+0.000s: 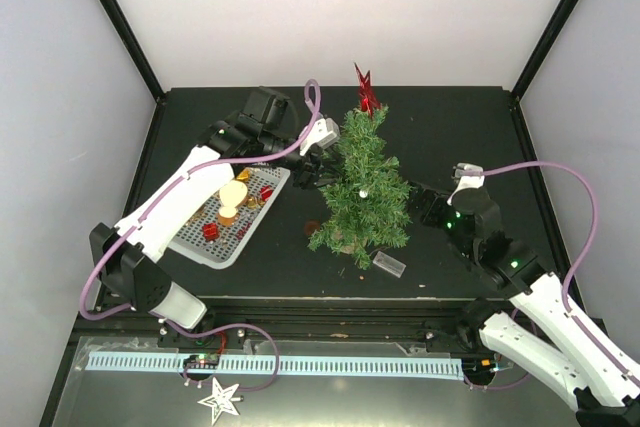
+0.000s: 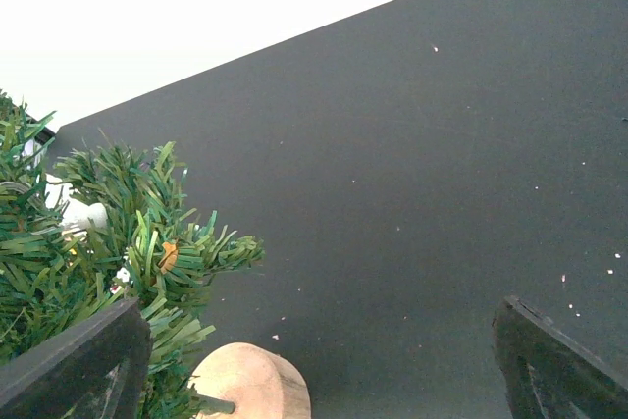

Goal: Decorate the small christmas tree

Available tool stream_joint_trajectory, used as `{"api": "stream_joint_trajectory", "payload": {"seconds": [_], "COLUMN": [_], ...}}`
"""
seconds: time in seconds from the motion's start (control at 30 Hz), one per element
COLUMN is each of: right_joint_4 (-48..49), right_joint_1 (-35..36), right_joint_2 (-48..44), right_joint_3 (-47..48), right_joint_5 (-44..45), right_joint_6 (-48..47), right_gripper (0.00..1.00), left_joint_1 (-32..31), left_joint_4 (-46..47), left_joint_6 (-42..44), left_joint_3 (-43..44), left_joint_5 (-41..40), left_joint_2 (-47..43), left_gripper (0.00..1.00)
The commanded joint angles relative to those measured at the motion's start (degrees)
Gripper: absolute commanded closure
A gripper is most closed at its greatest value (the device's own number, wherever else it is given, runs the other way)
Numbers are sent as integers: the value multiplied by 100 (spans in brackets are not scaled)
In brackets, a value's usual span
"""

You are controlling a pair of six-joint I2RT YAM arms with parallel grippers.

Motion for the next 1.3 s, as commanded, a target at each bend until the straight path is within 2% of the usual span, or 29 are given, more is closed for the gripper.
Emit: {"api": "stream_joint_trajectory", "payload": {"seconds": [0.0, 0.17, 0.3, 0.53, 0.63, 0.83, 0.97, 1.1, 1.27], "right_joint_4": [1, -32, -54, -106, -140, -195, -180, -162, -141], "right_joint_1": [-30, -30, -26, -31, -28, -29, -28, -32, -26], "right_joint_2": [-81, -108, -171, -147, -157, -209, -158, -113, -68], "right_joint_3": [4, 19, 35, 74, 66, 59, 30, 17, -5], "right_joint_5": [26, 73, 163, 248, 318, 476, 473, 464, 422], "right_joint_6": [-67, -91, -140, -181, -154, -107, -70, -17, 3], "right_gripper": [5, 5, 5, 5, 5, 5, 5, 5, 5], "left_joint_1": [-28, -12, 148, 1027, 1244, 1242, 1187, 1190, 1197], "left_joint_4": [-109, -354, -599, -638, -672, -634, -633, -779, -417], "left_joint_6": [150, 414, 785, 999, 1213, 1764, 2020, 2096, 1910], "left_joint_3": [286, 304, 232, -453, -1027, -2396, -2865, -2861, -3005], "left_joint_5": [-175, -623, -1125, -861, -756, -640, -715, -877, -1230], "left_joint_2": [-244, -401, -726, -1491, -1715, -1945, -1670, -926, -325], "left_gripper": [43, 42, 37, 29, 34, 47, 50, 52, 52]}}
